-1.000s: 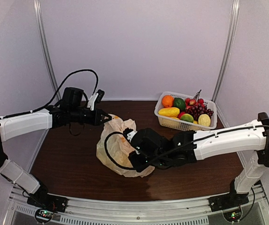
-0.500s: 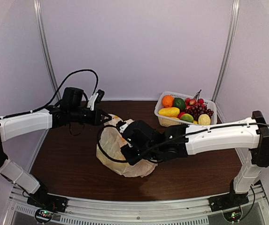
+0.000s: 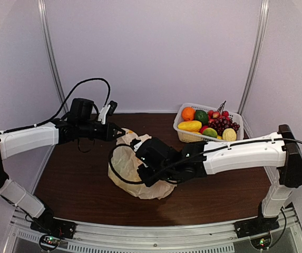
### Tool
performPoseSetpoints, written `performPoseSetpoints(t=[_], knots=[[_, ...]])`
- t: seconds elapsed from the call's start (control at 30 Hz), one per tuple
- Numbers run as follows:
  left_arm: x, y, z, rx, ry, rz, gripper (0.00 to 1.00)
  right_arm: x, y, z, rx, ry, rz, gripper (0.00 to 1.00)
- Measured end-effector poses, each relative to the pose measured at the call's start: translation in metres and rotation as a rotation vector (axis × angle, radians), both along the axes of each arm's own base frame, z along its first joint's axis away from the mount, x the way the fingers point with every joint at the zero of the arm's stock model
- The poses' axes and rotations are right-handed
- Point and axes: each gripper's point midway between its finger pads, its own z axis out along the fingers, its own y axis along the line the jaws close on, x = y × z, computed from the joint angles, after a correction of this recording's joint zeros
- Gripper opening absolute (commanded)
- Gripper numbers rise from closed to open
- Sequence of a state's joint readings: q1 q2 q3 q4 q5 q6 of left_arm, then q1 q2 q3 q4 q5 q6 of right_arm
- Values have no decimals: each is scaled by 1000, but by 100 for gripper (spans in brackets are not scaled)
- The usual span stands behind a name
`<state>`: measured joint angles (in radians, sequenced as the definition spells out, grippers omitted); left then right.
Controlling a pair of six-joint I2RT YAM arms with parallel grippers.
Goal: Untie the knot of the plastic bag and take out the fruit
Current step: Untie the bag handles from the takeout bag.
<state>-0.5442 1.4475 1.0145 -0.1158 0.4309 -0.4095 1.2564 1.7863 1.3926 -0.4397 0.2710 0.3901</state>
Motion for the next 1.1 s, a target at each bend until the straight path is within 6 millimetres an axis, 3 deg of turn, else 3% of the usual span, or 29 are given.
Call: performPoseSetpoints(t=[0.2,0.43,0.77,1.1], knots=[[0,0,0,0,1,0,0,3,-1,-4,-8,2,-7,26],[0,0,0,1,1,0,0,7,-2,-9,-17,5,-16,0],[0,1,-2,9,8,6,0,5,-4,-12,-19,7,-12,0],[0,3,-5,16,14,13,0,-9,-26,-19,9,52,-13,0]])
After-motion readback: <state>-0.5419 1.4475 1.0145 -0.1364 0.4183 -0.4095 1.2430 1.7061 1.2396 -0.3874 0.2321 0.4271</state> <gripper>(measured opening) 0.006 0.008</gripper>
